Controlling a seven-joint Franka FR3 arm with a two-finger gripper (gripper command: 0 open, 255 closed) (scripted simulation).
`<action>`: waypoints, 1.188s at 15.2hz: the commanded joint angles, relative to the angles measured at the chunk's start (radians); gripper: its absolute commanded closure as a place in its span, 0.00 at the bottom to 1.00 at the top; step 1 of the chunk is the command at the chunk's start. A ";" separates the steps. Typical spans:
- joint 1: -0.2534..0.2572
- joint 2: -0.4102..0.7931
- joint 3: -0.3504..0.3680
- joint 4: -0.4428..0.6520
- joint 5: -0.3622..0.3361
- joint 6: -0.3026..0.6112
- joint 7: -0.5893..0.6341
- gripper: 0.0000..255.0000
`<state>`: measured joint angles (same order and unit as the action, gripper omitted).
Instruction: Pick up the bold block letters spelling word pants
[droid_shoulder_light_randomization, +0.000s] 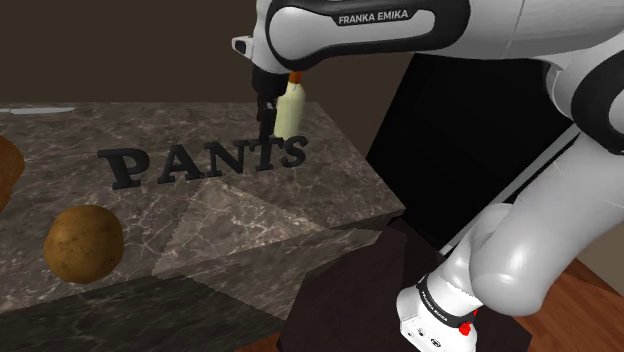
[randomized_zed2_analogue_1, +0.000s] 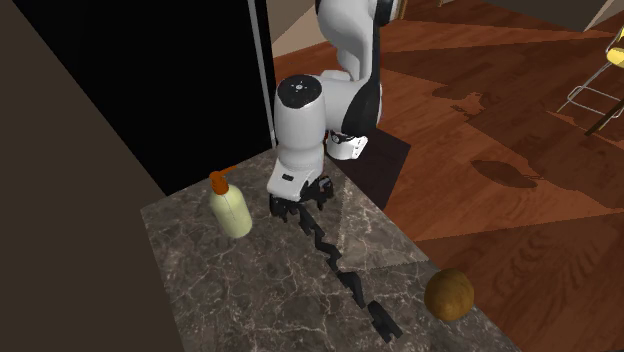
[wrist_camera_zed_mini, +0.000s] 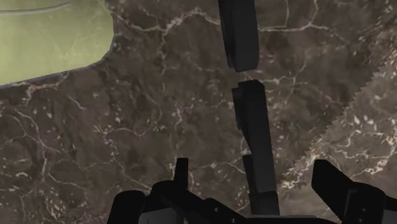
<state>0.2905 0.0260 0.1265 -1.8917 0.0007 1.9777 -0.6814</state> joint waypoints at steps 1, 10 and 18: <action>0.017 0.060 0.018 0.048 0.001 0.004 -0.036 0.00; 0.057 0.185 0.058 0.105 -0.004 0.054 -0.108 0.00; 0.058 0.198 0.058 0.075 -0.007 0.097 -0.107 1.00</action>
<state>0.3487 0.2242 0.1845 -1.8161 -0.0062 2.0744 -0.7882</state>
